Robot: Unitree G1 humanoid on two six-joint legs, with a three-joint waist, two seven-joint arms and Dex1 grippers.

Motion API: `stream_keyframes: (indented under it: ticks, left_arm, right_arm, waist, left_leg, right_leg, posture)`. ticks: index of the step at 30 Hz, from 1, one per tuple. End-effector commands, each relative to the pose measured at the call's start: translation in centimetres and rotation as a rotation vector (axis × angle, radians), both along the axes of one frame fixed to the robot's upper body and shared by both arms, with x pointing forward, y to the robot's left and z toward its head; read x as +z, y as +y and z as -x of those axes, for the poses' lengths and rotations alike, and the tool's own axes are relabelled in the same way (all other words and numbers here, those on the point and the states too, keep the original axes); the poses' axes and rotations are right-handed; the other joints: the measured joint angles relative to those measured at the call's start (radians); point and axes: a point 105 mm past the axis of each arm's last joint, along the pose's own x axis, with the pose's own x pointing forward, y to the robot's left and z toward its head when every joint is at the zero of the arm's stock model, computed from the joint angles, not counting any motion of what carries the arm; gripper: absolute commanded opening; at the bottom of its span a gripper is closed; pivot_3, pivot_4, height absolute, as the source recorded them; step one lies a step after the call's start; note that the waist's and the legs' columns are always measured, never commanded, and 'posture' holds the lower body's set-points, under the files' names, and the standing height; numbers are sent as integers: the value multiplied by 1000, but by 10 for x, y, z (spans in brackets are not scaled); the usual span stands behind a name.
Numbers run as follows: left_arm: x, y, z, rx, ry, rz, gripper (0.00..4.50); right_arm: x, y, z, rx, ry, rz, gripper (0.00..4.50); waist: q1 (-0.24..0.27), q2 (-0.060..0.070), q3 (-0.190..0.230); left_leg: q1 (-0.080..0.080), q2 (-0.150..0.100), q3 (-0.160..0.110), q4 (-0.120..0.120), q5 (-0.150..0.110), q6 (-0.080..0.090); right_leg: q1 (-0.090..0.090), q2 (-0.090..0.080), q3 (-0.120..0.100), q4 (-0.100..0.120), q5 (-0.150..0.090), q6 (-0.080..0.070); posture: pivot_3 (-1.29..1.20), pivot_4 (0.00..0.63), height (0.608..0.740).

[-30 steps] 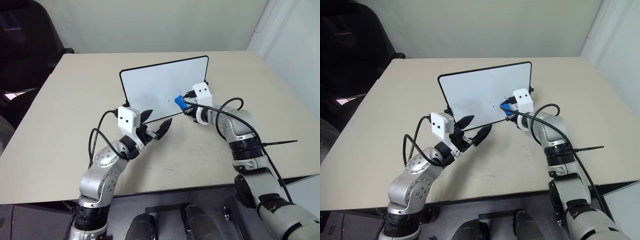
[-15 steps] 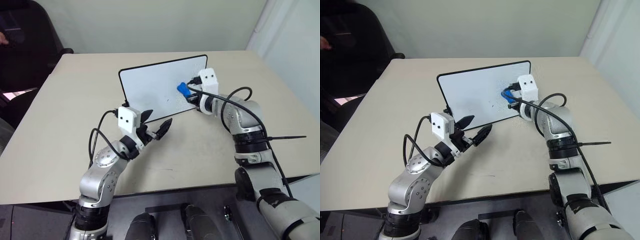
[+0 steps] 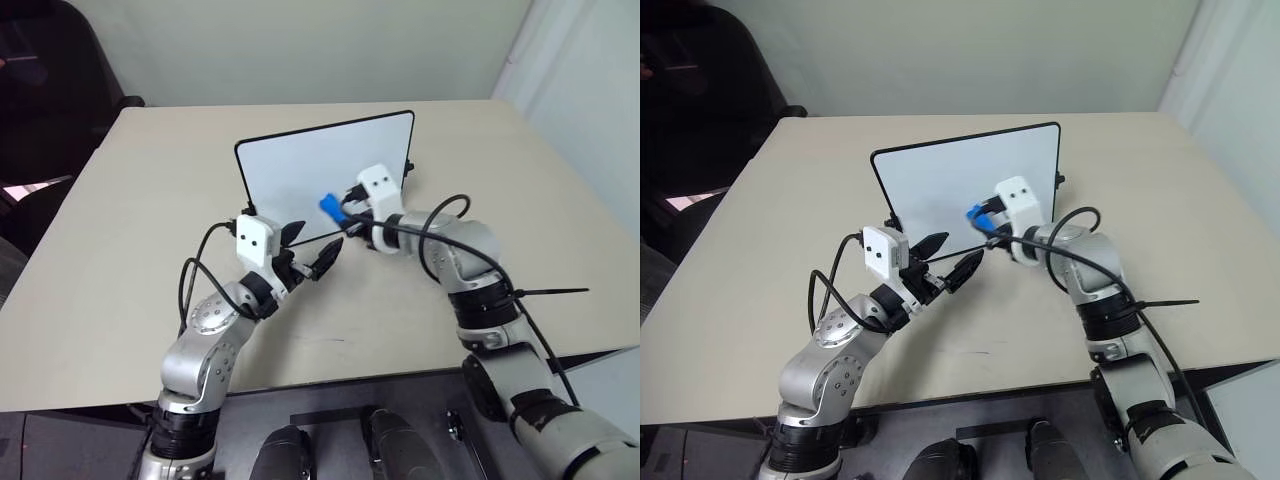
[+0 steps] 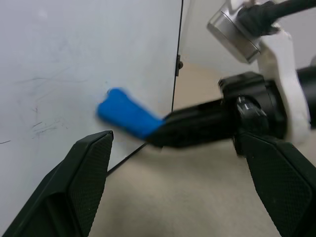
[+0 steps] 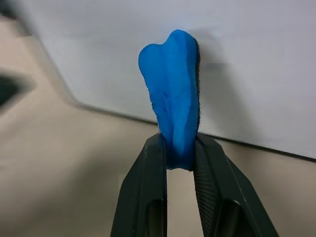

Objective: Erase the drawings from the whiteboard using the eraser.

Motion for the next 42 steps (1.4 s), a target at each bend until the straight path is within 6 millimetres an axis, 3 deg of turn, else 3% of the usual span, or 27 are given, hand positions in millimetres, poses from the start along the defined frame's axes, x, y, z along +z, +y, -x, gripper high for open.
stream_keyframes:
  ticks: [1, 5, 12, 20, 31, 39, 42]
  left_arm:
    - [11, -3, 5, -17, -51, 9, 4500]
    - [13, -3, 6, -13, -55, 9, 4500]
    - [12, -2, 6, -9, -52, 9, 4500]
    - [13, -6, 7, -17, -50, 12, 4500]
    - [13, -4, 5, -22, -47, 14, 4500]
    - [12, -6, 7, -18, -44, 17, 4500]
    - [11, -5, 7, -17, -43, 17, 4500]
  right_arm:
    - [13, 15, 11, 85, -47, 7, 646]
    - [28, 1, -14, -48, -75, -31, 646]
    - [29, -28, -38, -204, -67, -33, 646]
    - [16, -42, -44, -269, -33, 31, 646]
    - [-6, -33, -30, -183, 0, 149, 646]
    - [7, -29, -32, -181, -36, 107, 646]
    - [13, -36, -39, -235, -45, 97, 646]
  waist:
    - [3, 0, 0]
    - [8, 0, 0]
    - [15, 0, 0]
    - [14, 0, 0]
    - [14, 0, 0]
    - [14, 0, 0]
    - [12, 0, 0]
  left_leg:
    - [0, 0, 0, 0, 0, 0]
    - [0, -1, 0, 0, 0, 0]
    - [0, -1, 0, 1, 0, 0]
    - [0, -1, 0, 1, 0, 0]
    - [0, -1, 0, 1, 0, 0]
    - [0, 0, 0, 1, 0, 0]
    - [0, 0, 0, 1, 0, 0]
  right_leg:
    - [0, 0, 0, 0, 0, 0]
    - [0, -1, 0, -1, -1, 0]
    - [0, -1, 0, 1, -1, -1]
    - [0, -1, 0, 1, 0, -2]
    - [0, -1, 0, 1, 0, -2]
    - [0, -1, 0, 1, 0, -2]
    - [0, -1, 0, 1, 0, -2]
  posture:
    - [0, 150, 740]
    - [0, 150, 740]
    - [0, 150, 740]
    - [0, 150, 740]
    - [0, 150, 740]
    - [0, 150, 740]
    - [0, 150, 740]
